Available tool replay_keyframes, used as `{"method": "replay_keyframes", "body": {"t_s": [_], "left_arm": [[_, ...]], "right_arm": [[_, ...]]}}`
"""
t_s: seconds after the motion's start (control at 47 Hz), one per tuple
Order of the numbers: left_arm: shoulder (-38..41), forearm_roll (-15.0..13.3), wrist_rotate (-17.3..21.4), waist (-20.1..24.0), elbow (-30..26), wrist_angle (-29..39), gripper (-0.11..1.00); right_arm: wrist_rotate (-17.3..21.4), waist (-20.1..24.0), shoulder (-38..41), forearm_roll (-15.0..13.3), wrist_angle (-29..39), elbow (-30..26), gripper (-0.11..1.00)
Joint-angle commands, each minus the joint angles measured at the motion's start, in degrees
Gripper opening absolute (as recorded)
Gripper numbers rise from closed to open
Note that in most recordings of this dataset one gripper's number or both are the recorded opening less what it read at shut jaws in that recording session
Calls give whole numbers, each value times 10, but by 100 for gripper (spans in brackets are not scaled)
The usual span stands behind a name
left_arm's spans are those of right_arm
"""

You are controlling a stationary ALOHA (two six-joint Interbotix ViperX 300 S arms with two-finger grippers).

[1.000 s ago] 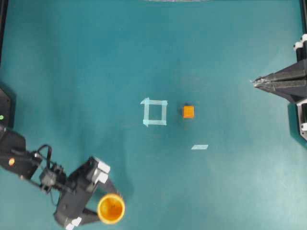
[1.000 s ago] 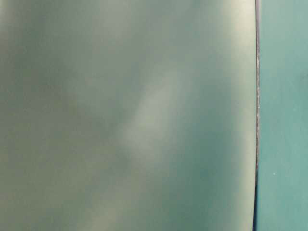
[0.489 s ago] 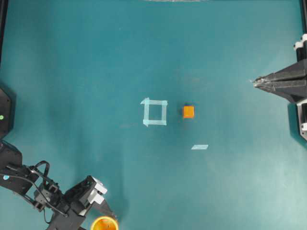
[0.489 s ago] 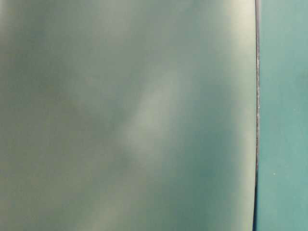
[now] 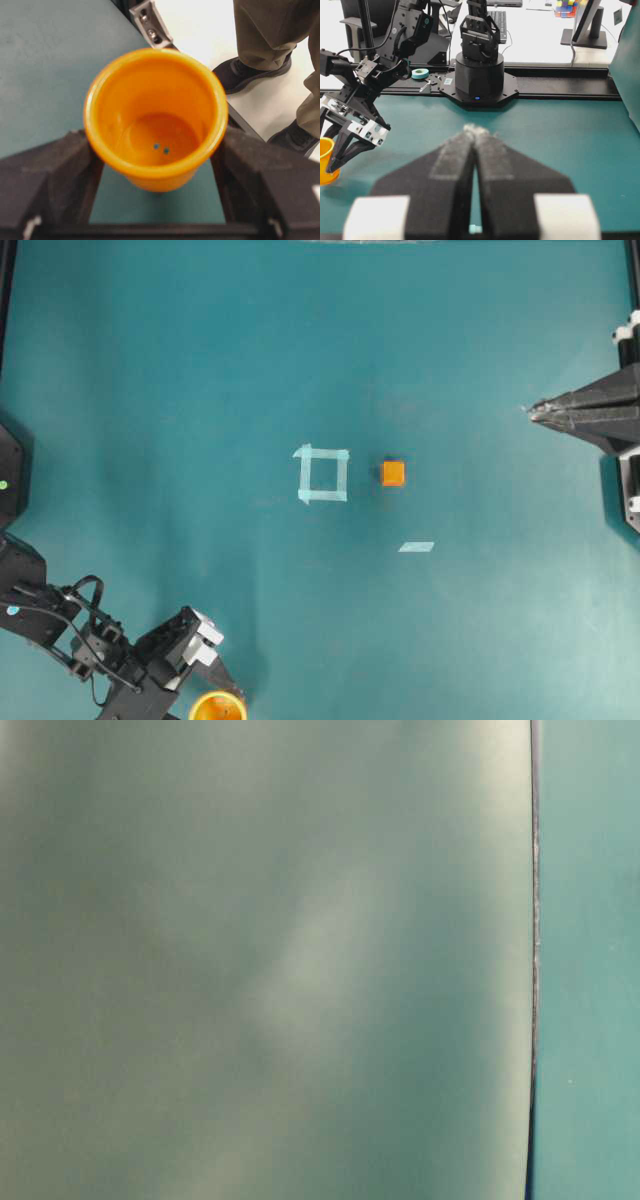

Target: Move the cup forward with left arm.

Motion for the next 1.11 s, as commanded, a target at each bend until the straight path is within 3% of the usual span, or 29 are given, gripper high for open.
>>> {"method": "replay_keyframes", "body": {"t_s": [0.0,1.085], "left_arm": [[-8,-1,-1,-2,-10,-3,65],[-11,-1,-1,-2,-6,5,65]], "right_arm": [[1,-1,2,0,-3,-18,-1],[1,0,2,0,-3,-18,-1]]}}
